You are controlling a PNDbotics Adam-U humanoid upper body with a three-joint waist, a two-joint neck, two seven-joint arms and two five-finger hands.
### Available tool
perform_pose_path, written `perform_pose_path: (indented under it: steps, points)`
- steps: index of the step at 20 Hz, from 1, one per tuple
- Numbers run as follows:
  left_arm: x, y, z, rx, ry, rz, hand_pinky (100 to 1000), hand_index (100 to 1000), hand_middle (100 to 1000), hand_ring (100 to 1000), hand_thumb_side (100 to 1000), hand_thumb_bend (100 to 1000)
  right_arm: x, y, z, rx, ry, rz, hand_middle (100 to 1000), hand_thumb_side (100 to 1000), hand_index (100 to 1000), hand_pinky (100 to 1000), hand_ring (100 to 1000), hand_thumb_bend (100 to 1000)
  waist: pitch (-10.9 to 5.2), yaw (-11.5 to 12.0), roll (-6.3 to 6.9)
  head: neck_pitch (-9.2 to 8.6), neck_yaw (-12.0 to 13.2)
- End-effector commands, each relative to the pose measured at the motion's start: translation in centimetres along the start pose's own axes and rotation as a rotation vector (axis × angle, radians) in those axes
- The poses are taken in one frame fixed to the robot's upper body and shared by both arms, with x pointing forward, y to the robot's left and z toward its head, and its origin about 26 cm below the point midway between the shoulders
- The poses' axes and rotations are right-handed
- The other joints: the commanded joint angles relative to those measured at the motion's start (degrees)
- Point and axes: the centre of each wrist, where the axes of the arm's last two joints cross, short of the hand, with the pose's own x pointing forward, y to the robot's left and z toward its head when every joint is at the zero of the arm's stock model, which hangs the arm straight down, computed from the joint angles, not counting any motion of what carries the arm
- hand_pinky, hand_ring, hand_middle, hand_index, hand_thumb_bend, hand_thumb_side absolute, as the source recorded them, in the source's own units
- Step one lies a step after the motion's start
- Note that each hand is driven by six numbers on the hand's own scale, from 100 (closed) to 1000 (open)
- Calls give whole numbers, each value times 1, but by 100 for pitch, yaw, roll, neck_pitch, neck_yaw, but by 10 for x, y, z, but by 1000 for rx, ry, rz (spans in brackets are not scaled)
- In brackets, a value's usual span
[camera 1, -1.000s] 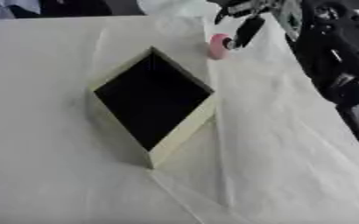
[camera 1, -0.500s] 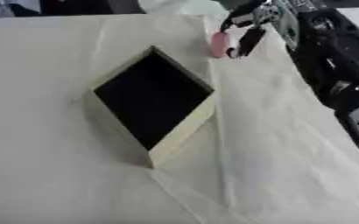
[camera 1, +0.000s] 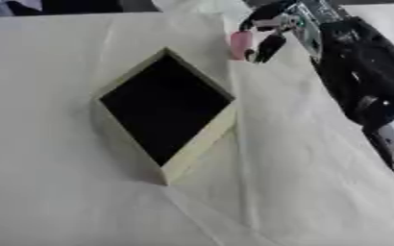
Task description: Pick up objects on the table and place them in the box.
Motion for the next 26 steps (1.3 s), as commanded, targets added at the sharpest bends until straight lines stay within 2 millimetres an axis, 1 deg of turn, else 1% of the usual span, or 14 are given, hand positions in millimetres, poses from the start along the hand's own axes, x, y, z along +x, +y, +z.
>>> perform_pose_path:
  steps: [1,4,6,8,10,11,12,13,16,19,21,23,24,26]
  points:
    - [7,2,-7,0,-37,4,706,782,771,752,704,100,-5,-14,6,-76,51,17,846,508,1000,957,923,122,-75,14,11,-98,-20]
    - [7,2,-7,-2,-38,5,706,779,771,752,704,100,-5,-9,4,-85,84,34,831,505,1000,945,908,156,-29,32,12,-150,-48]
    - [7,2,-7,-3,-38,6,706,779,771,752,706,100,-4,-6,3,-85,94,41,815,505,993,937,896,152,1,49,17,-168,-63]
    - [7,1,-7,-7,-37,6,706,779,772,752,707,100,-4,-5,2,-95,104,43,777,516,955,926,882,133,29,64,24,-181,-78]
    - [7,1,-7,-11,-37,7,706,779,772,752,706,100,-3,-6,2,-119,115,46,697,509,877,902,854,147,52,73,29,-195,-97]
    - [7,1,-7,-11,-38,7,706,779,772,752,705,100,-2,-7,3,-133,120,49,679,514,862,898,849,152,62,77,31,-201,-104]
    - [8,1,-8,-13,-39,8,706,779,772,752,705,100,-2,-7,3,-146,126,53,626,518,810,889,833,165,71,80,32,-209,-108]
    - [8,1,-8,-14,-39,9,706,779,772,752,706,100,-1,-7,2,-158,131,56,595,519,786,880,818,153,80,83,33,-218,-112]
    - [8,1,-7,-15,-38,13,706,778,772,751,708,100,0,-5,1,-173,128,49,576,522,770,869,803,113,99,91,32,-217,-121]
    - [7,1,-7,-16,-36,14,706,778,772,751,708,100,2,-4,0,-175,115,34,549,474,742,858,788,100,107,92,32,-190,-110]
    - [7,1,-7,-17,-34,15,706,778,772,751,705,100,2,-5,0,-189,112,23,510,334,692,835,755,100,107,88,30,-185,-106]
    - [7,1,-7,-18,-34,14,706,778,772,752,703,100,3,-7,0,-215,113,7,517,214,696,833,748,100,101,84,29,-176,-98]
    - [7,1,-7,-19,-34,14,706,779,772,752,696,100,4,-8,1,-227,108,-7,520,100,704,830,735,100,95,82,30,-167,-92]
    - [7,1,-7,-20,-35,13,706,779,772,752,693,100,5,-12,1,-248,85,-53,522,100,718,823,719,100,79,76,31,-159,-84]
